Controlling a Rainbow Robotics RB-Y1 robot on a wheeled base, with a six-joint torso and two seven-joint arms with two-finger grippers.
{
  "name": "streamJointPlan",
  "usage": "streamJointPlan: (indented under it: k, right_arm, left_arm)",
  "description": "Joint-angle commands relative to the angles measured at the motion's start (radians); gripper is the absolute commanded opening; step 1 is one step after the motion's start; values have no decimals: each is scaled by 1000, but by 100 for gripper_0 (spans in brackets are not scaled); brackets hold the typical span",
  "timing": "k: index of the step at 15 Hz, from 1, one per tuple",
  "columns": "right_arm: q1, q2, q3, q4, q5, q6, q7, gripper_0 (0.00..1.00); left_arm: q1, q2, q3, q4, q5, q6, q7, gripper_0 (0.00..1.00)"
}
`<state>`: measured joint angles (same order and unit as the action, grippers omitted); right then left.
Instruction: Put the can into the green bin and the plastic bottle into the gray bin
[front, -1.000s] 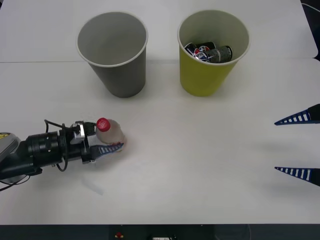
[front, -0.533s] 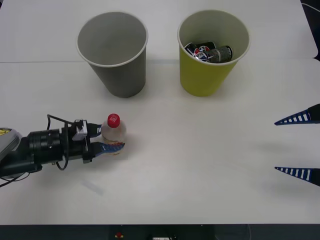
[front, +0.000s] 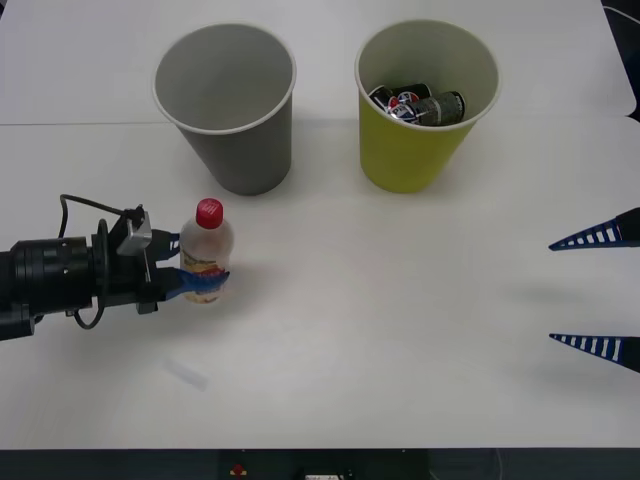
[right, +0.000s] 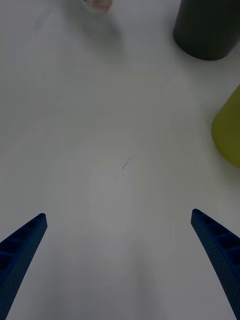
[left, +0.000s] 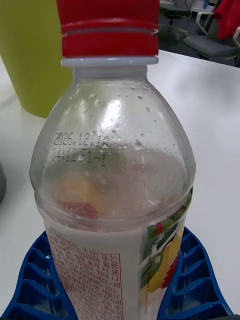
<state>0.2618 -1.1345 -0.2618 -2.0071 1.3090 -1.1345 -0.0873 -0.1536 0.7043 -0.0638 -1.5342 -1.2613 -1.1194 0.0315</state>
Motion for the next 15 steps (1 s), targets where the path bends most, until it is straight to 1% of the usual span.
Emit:
streamJointPlan:
  k: [1,5,8,11,14,15]
  right_arm:
    - [0,0,0,0,0,0,0,100]
    - [0,0,0,0,0,0,0,100]
    - [0,0,0,0,0,0,0,100]
    - [0,0,0,0,0,0,0,100]
    - [0,0,0,0,0,0,0,100]
    - [0,0,0,0,0,0,0,100]
  left_arm:
    - [25,17,56,-96,-58,-4,139,0]
    - [52,50,108,-215,-124,-5,341,0]
    - [74,78,156,-337,-191,-7,545,0]
    - [71,113,185,-422,-228,-7,705,0]
    - [63,188,226,-527,-259,-7,890,0]
    - [54,213,233,-549,-267,-7,929,0]
